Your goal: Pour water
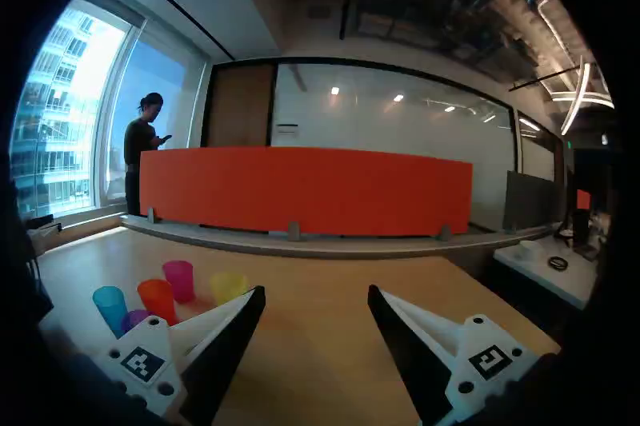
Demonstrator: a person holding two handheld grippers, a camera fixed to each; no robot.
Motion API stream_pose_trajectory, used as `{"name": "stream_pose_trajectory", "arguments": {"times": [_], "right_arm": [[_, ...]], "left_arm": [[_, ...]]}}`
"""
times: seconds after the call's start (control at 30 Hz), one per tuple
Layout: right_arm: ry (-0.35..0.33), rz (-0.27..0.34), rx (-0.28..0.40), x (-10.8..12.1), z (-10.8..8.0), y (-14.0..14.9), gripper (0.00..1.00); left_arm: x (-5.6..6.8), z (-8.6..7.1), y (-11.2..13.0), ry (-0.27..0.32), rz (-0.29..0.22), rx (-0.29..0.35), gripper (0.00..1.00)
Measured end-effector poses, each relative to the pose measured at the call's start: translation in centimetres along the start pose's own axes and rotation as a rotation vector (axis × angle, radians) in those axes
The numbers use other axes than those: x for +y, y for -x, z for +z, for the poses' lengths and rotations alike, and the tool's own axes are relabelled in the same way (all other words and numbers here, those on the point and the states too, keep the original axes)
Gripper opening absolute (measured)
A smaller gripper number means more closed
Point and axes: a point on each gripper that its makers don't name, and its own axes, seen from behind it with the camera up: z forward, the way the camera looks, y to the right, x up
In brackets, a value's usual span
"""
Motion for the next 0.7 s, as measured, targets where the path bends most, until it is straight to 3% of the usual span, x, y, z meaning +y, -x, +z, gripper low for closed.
{"name": "stream_pose_trajectory", "arguments": {"times": [0.3, 0.7], "right_arm": [[0.011, -0.023, -0.014, -0.5, 0.2, -0.1, 0.99], [-0.003, -0.006, -0.007, -1.6, 0.7, -1.3, 0.99]], "left_arm": [[-0.1, 0.4, 1.8, 0.003, -0.006, 0.000, 0.96], [-0.2, 0.9, 3.9, 0.010, -0.032, 0.000, 0.96]]}}
